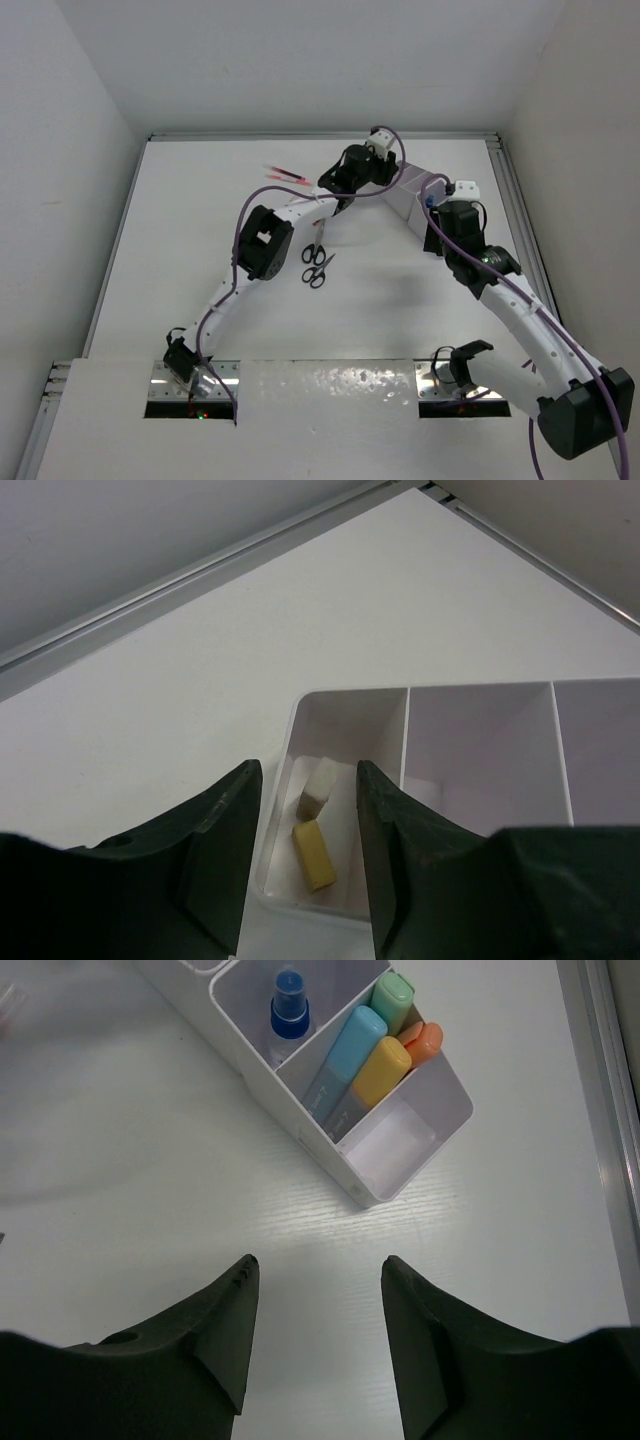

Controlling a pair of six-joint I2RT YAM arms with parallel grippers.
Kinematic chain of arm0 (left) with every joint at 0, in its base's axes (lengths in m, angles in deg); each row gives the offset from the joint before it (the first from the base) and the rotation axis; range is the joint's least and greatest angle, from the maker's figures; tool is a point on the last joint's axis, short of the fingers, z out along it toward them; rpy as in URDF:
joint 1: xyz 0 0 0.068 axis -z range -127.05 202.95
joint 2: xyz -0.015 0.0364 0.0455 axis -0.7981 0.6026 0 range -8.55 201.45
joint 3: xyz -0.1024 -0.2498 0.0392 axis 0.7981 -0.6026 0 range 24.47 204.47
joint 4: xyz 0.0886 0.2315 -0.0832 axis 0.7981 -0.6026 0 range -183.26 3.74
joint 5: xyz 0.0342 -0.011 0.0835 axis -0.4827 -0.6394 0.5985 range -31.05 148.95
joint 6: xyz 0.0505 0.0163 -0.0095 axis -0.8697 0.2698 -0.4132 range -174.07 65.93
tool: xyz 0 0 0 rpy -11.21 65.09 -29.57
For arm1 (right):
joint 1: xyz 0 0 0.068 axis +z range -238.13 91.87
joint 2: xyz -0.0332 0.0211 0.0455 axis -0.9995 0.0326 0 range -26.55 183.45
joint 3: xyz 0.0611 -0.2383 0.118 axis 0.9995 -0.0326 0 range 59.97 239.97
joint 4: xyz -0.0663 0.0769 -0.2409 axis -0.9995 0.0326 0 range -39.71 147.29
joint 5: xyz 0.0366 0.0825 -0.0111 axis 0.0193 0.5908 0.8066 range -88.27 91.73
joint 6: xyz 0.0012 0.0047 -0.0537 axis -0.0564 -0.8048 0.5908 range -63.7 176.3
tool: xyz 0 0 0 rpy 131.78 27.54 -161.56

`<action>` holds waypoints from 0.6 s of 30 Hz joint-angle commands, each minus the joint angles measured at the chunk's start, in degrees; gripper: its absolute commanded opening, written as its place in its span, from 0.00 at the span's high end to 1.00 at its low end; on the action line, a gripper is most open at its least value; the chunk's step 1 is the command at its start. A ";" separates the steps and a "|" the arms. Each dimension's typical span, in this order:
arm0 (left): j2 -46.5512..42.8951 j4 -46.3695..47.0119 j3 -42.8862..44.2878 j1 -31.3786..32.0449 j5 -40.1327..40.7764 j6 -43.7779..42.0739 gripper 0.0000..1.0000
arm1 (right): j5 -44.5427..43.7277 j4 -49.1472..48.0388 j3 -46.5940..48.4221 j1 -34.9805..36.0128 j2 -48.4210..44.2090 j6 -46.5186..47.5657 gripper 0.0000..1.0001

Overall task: Sort the stationery into containers
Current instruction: Place the stationery in the storage box, then pick up the pen from the center of the board.

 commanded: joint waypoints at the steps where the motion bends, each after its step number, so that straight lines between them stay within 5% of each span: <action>1: -5.74 -2.08 1.38 0.70 -2.24 -1.01 0.59 | -1.14 -1.19 2.59 -0.19 -1.60 0.42 0.48; 6: -10.30 -7.78 7.61 -0.97 -1.36 0.12 0.49 | -0.35 -2.42 3.21 -0.19 -1.78 -0.90 0.48; 10: -14.52 -23.99 9.73 -4.74 4.07 3.46 0.42 | 2.36 -3.65 4.43 -0.19 -1.52 -2.65 0.47; 18: -22.79 -37.85 -2.30 -15.38 4.61 14.70 0.57 | 5.62 -5.14 5.32 -0.10 0.15 -6.69 0.48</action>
